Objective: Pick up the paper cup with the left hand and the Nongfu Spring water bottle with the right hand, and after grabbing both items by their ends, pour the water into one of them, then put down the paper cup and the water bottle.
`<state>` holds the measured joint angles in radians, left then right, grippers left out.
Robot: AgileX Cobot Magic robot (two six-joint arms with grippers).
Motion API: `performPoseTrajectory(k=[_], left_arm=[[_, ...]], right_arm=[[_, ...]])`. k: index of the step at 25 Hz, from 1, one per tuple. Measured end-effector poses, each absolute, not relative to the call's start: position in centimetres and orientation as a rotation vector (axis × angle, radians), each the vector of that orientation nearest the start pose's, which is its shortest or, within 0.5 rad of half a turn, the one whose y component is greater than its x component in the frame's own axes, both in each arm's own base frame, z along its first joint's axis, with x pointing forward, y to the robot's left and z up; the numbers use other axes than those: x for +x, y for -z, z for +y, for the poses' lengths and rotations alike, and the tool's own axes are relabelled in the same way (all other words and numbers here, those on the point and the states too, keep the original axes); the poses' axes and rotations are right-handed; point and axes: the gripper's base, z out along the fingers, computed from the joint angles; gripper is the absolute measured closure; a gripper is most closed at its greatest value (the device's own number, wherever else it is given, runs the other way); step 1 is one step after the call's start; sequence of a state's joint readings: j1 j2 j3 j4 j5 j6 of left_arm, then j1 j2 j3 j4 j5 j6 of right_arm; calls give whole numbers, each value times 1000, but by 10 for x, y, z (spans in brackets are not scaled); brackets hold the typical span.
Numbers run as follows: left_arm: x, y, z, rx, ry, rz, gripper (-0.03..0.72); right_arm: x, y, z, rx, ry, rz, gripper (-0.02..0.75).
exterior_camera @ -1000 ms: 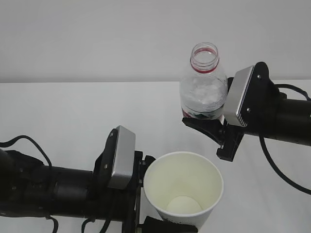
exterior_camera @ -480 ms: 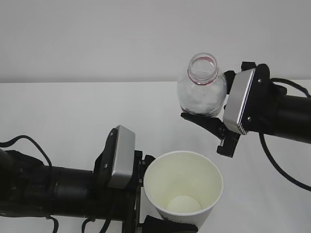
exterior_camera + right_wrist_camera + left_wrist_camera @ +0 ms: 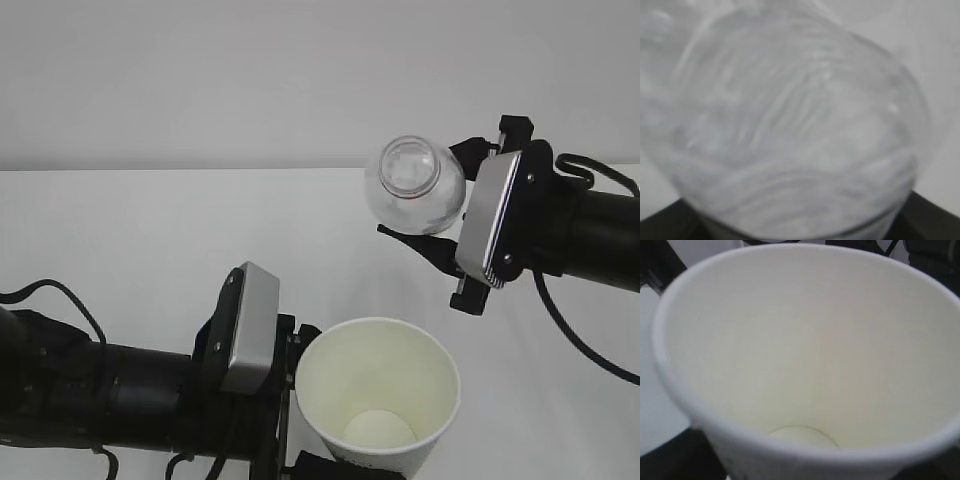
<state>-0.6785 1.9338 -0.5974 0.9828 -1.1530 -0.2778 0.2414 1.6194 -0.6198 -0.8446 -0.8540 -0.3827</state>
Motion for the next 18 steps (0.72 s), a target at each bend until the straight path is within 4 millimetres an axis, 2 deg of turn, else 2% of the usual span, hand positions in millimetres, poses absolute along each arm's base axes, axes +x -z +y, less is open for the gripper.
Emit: performPoseTrajectory(k=[18], left_arm=[[184,-122,-237,1372,1102,1380,97]], right_arm=[[280,-205,118,-1351,151,1075,253]])
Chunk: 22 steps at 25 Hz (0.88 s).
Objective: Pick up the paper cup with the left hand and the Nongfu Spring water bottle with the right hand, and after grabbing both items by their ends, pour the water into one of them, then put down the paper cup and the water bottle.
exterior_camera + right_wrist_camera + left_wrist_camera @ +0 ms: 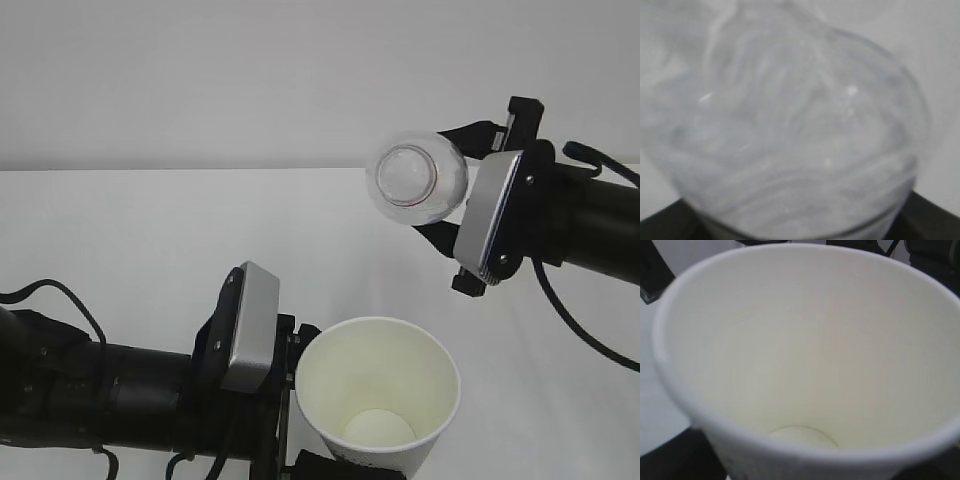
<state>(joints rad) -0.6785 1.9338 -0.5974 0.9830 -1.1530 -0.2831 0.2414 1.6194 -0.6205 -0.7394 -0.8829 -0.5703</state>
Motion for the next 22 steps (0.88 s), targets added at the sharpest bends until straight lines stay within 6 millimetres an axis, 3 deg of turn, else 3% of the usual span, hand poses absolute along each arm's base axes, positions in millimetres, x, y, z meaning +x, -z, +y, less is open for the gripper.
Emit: performPoseTrajectory(k=[22], left_arm=[[187,-123,-237,1333,1090,1399,97]], right_arm=[[283,-207,115,-1368,275,1022,253]])
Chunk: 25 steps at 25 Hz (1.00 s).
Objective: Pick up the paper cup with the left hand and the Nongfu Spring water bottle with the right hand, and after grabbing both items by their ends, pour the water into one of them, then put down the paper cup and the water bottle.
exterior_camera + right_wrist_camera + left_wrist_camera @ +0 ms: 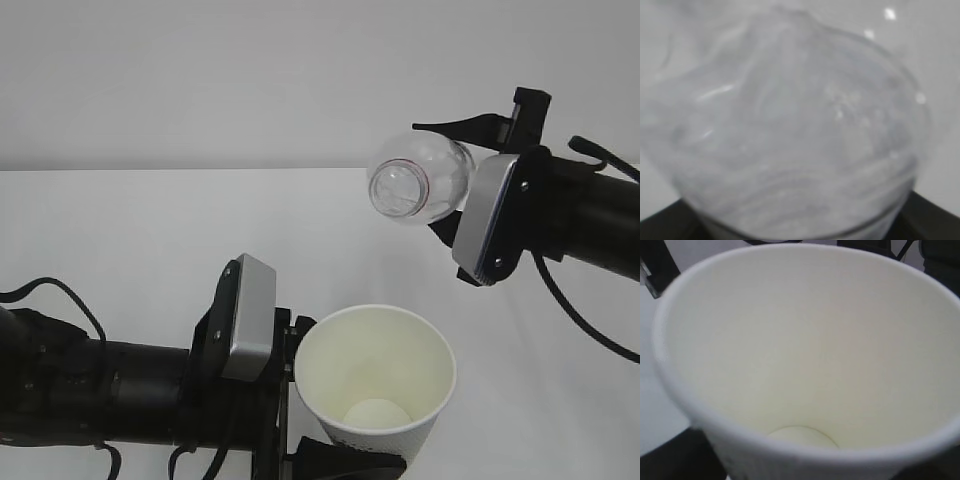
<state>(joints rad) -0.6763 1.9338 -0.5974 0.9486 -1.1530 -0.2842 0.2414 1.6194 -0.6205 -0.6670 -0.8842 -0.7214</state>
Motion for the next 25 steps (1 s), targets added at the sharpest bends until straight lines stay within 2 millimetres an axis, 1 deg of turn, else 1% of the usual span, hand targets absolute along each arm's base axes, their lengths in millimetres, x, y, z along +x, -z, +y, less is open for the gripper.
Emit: performPoseTrajectory(k=[5,20,25], left_arm=[[187,-123,-237,1332,1089,1399,97],[187,-123,-237,1332,1089,1399,97],[187,-123,-237,1332,1089,1399,99]], right_arm=[[284,-207,114,-1385,314,997,253],[283,-211,115,-1386,353,924,253],[283,-211,115,-1412,397,878,253]])
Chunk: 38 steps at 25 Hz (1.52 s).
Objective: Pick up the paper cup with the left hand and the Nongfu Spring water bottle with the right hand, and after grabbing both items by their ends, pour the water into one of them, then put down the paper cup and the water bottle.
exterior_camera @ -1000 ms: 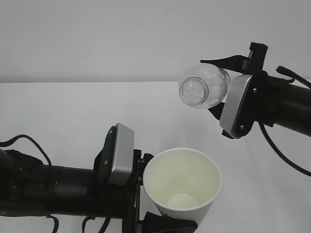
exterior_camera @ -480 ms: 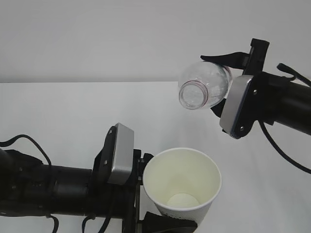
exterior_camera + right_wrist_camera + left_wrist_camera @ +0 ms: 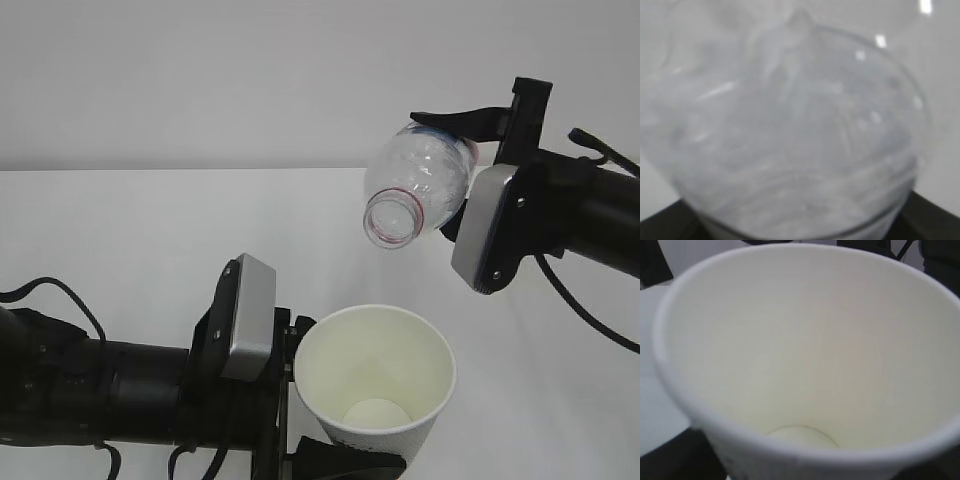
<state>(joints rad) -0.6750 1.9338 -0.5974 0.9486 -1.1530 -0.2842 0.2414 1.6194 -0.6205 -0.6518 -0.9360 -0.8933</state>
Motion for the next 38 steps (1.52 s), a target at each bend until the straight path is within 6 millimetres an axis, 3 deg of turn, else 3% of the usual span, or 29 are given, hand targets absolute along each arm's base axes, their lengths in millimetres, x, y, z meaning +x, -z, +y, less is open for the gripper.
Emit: performPoseTrajectory(k=[38], left_arm=[[191,-124,-237,1284,1074,1421,104]], right_arm=[[285,-222,114,-1339,493,789,253]])
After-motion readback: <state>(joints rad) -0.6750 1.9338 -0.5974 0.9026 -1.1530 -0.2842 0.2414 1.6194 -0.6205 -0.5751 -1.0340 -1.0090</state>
